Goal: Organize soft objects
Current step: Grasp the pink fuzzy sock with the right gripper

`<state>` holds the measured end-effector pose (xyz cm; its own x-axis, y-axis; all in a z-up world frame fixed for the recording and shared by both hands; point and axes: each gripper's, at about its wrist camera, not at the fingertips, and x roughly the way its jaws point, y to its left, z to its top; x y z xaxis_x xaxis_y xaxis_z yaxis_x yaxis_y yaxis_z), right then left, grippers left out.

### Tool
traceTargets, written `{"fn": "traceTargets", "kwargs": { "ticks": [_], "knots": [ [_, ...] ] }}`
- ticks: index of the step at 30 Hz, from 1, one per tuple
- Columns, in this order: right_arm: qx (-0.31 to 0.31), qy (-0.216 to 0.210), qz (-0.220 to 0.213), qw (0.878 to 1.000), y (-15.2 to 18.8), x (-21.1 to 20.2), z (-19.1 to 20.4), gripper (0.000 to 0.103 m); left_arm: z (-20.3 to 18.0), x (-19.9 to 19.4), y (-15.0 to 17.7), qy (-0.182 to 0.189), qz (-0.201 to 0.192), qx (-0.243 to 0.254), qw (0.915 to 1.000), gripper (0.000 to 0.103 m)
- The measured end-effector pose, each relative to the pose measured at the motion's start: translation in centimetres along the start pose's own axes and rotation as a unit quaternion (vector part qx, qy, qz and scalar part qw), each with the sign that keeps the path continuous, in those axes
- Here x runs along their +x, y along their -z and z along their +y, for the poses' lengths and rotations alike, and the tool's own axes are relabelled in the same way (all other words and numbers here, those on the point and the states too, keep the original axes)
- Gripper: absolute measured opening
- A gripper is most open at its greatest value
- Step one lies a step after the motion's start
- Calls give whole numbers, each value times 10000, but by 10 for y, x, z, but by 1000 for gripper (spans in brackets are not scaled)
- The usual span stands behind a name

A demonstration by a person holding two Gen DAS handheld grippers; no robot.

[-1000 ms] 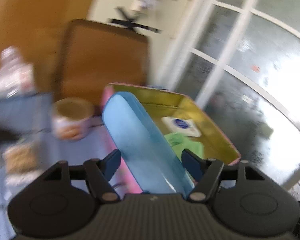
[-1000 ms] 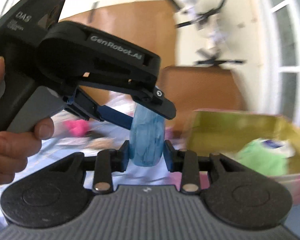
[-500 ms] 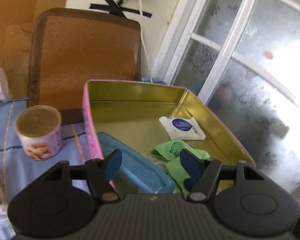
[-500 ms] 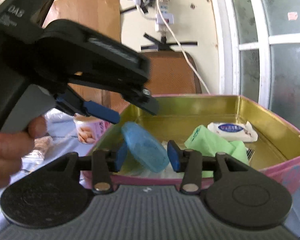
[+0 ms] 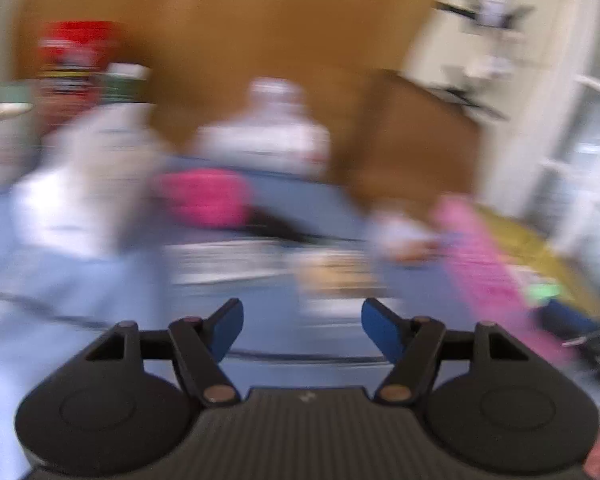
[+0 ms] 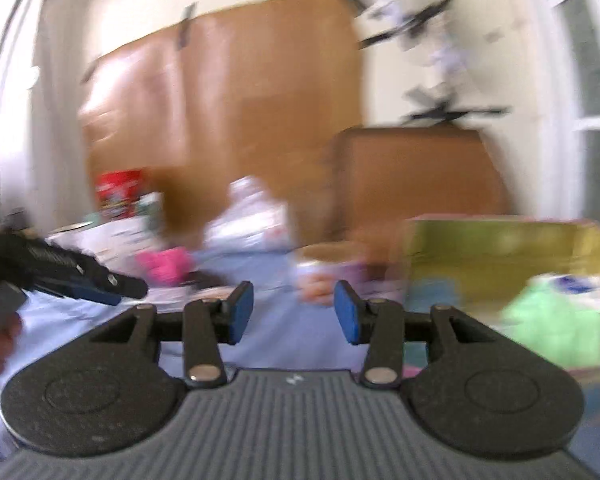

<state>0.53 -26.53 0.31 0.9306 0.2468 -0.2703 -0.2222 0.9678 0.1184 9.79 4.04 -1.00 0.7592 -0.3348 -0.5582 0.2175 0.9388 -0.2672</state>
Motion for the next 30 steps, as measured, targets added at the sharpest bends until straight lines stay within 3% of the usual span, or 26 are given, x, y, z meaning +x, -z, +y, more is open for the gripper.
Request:
{"fn": "traceTargets", "kwargs": {
  "ticks": [2,4,8,14,16,17,18,21,25,27,30],
  "knots": [
    [70,-479,323,9983,-8,28,15,47,28,-3,6,-527,-128,-28,9985,67],
    [-18,-754,588,9954,-16,61,32,48,51,-3,9,-786,-182,-231,9965,67],
    [-156,-1171,987,9881,-33,137,74,51,72,-4,14,-604,-440,-720,9946,69],
    [-826,-1120,1318,9815,-34,241,132,85,81,-10,16,-400,-737,-941,9920,69],
    [-1096,-837,1545,9783,-31,268,141,84,85,-14,17,-332,-809,-1027,9909,69],
    [-1154,-760,1668,9763,-29,279,143,66,86,-14,16,-315,-815,-1074,9904,69],
    [-1173,-797,1781,9737,-29,285,144,61,87,-13,16,-280,-814,-1123,9899,69],
    [-1175,-895,1495,9777,-40,262,145,60,95,-17,18,-143,-835,-1254,9885,70],
    [-1249,-1348,1033,9775,-47,174,136,60,96,-18,19,-98,-872,-1310,9875,70],
    [-1513,-1509,817,9735,-36,116,126,61,93,-18,18,-132,-866,-1241,9884,70],
    [-1875,-1384,788,9693,-8,53,112,62,85,-13,16,-99,-668,-1021,9925,70]
  ]
}}
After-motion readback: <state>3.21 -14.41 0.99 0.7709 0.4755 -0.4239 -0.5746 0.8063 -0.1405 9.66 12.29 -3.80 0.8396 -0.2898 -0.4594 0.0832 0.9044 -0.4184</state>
